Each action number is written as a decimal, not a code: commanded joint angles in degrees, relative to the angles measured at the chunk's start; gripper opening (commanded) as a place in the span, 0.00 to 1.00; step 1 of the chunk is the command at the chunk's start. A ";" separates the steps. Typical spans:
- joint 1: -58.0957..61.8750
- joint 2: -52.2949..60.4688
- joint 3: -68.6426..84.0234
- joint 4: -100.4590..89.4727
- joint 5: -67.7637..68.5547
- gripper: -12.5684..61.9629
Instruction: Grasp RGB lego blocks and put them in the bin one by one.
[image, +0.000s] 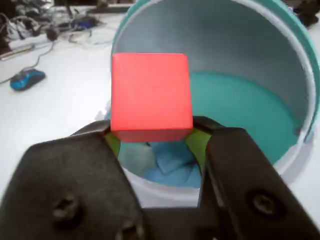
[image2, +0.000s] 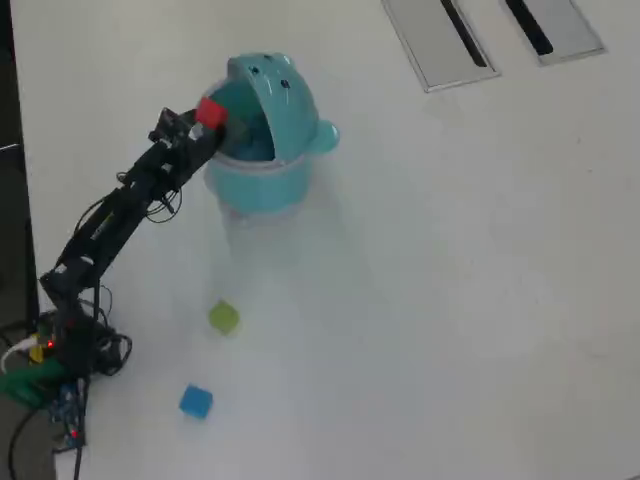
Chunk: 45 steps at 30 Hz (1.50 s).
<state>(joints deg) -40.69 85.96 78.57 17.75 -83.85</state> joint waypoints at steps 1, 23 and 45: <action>-0.09 0.62 -8.00 -0.70 0.18 0.31; 4.31 -6.33 -16.96 0.09 -10.20 0.63; 18.63 21.36 15.03 0.18 -9.32 0.62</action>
<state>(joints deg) -22.68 104.06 95.54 18.11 -93.52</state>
